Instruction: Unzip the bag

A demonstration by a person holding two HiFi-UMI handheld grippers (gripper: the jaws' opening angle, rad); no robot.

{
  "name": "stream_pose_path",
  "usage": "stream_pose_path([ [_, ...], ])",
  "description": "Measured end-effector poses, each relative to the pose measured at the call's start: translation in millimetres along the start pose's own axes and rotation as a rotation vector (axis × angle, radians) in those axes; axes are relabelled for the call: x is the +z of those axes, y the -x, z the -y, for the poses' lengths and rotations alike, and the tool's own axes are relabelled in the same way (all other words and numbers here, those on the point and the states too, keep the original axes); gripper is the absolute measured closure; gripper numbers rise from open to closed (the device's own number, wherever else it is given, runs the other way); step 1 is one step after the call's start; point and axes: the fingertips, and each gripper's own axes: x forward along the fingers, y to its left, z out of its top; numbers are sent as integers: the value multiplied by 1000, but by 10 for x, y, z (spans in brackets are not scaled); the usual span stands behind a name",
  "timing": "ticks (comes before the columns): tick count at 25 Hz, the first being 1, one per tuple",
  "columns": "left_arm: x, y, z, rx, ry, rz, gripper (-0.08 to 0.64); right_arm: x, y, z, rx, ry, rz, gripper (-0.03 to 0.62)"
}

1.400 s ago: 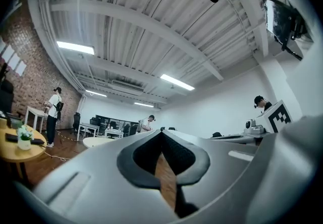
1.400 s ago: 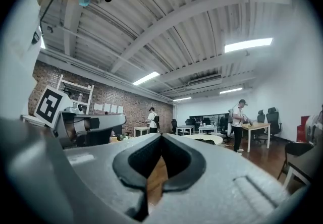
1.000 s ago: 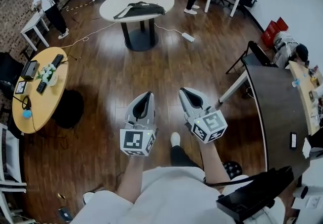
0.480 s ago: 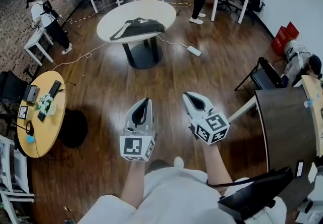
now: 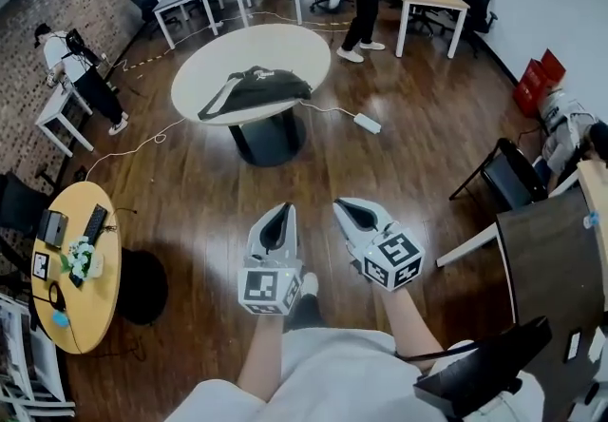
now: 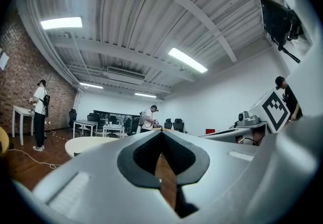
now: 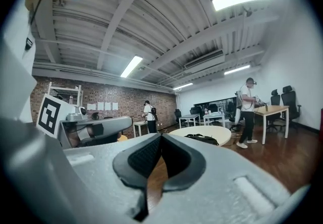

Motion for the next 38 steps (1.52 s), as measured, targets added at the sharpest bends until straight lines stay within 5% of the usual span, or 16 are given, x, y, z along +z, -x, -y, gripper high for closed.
stream_pose_path([
  [9, 53, -1427, -1156, -68, 9, 23, 543, 459, -1563, 902, -38, 51, 22, 601],
  [14, 19, -2035, -1610, -100, 106, 28, 543, 379, -2066, 1360, -95, 43, 10, 601],
  [17, -39, -2428, -1723, -129, 82, 18, 543, 279, -2288, 1695, -123, 8, -17, 601],
  [24, -510, -3535, -2133, -87, 63, -46, 543, 254, -3079, 2731, -116, -19, -18, 601],
  [32, -552, -4916, -2740, -40, 19, -63, 543, 429, -4101, 3873, -92, -12, -26, 601],
  [38, -1028, -5658, -3093, 6, 23, -147, 543, 47, -4468, 4743, -147, -67, -93, 601],
])
